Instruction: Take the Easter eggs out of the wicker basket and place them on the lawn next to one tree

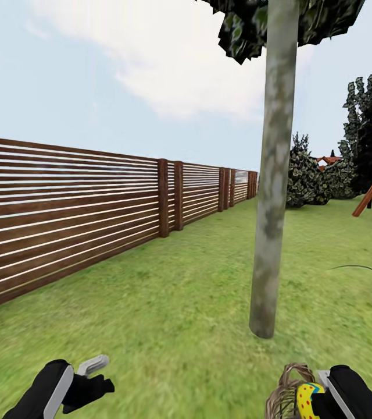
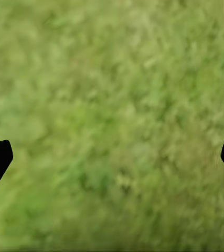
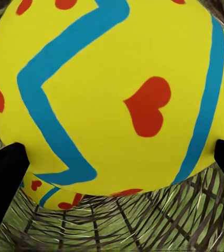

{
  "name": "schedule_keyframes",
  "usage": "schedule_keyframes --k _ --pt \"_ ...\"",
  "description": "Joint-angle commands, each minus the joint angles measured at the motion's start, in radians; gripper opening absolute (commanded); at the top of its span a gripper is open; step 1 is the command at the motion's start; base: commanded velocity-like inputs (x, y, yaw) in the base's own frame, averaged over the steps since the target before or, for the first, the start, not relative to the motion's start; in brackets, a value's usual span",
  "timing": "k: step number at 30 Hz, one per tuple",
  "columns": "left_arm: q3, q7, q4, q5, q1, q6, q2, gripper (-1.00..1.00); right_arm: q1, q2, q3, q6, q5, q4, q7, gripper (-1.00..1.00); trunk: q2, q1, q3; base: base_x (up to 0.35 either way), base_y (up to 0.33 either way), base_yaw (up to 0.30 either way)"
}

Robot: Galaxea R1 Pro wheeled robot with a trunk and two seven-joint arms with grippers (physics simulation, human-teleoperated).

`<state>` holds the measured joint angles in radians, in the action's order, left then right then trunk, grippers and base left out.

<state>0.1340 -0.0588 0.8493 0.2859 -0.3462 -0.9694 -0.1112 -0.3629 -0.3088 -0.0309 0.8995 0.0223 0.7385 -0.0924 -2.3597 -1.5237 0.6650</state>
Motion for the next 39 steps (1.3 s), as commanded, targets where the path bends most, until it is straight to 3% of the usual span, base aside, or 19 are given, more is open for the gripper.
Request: schedule_keyframes --k 1,3,6,18,39 --pt "-0.014 -0.006 -0.004 -0.005 0.0 -0.004 0.001 1.0 -0.001 -0.001 -0.003 0.004 0.002 0.001 -0.002 -1.0 0.007 0.004 -0.003 0.0 0.0 -0.203" --pt "-0.052 -0.005 -0.017 -0.005 0.0 -0.003 0.003 1.0 -0.001 -0.001 -0.004 0.004 0.002 0.001 -0.003 -1.0 0.021 0.012 -0.01 0.0 0.0 -0.246" --pt "-0.065 -0.006 -0.02 -0.004 0.0 -0.003 0.002 1.0 -0.001 0.0 -0.004 0.004 0.001 0.001 -0.003 -1.0 0.042 0.023 -0.021 0.0 0.0 -0.184" --pt "-0.067 -0.005 -0.019 -0.004 0.0 -0.003 0.003 1.0 -0.001 0.005 -0.006 0.004 -0.001 0.001 -0.001 -1.0 0.126 0.069 -0.059 0.0 0.0 -0.011" --pt "-0.067 -0.004 -0.021 -0.004 0.0 -0.002 0.005 1.0 -0.001 0.013 -0.006 0.002 -0.005 0.0 -0.001 -1.0 0.273 0.15 -0.127 0.0 0.0 -0.146"
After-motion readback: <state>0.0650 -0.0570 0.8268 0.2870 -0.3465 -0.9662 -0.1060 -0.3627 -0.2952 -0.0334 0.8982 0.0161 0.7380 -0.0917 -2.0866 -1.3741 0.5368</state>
